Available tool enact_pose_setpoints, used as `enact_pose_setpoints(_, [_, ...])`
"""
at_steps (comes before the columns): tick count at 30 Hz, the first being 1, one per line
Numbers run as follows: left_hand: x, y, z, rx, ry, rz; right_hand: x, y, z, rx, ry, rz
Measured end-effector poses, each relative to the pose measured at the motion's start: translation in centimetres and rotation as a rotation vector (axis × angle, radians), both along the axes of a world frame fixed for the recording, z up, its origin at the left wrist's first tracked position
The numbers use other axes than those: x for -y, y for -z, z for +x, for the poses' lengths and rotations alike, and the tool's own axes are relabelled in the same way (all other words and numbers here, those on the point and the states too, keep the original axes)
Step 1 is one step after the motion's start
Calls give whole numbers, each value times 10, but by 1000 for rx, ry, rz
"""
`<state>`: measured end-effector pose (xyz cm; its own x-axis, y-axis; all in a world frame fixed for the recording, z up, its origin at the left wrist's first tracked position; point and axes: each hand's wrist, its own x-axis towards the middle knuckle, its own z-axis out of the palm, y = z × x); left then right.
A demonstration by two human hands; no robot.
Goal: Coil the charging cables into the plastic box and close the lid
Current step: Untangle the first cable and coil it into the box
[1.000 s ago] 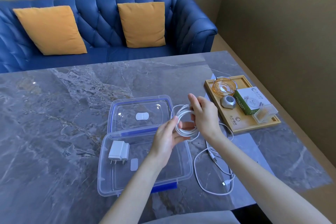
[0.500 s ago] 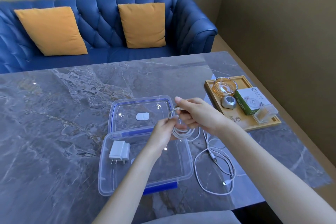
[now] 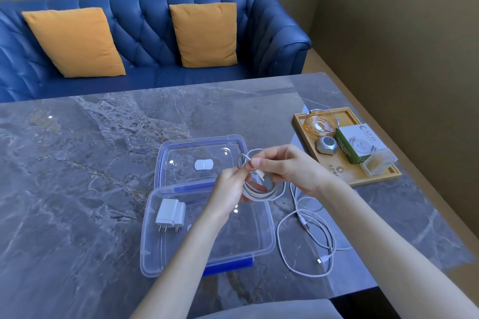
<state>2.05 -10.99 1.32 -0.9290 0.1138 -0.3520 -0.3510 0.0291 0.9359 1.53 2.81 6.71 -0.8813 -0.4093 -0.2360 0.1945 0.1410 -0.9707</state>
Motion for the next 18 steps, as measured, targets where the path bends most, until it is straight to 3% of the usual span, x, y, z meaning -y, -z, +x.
enact_pose_setpoints(10, [3, 6, -2, -130, -87, -144, 6, 36, 3, -699, 173, 805])
enact_pose_setpoints(15, [-2, 0, 3, -299, -137, -171, 17, 41, 11, -1045, 501, 918])
enact_pose_setpoints(18, [0, -5, 6, -379, -172, -139, 17, 42, 10, -895, 620, 764])
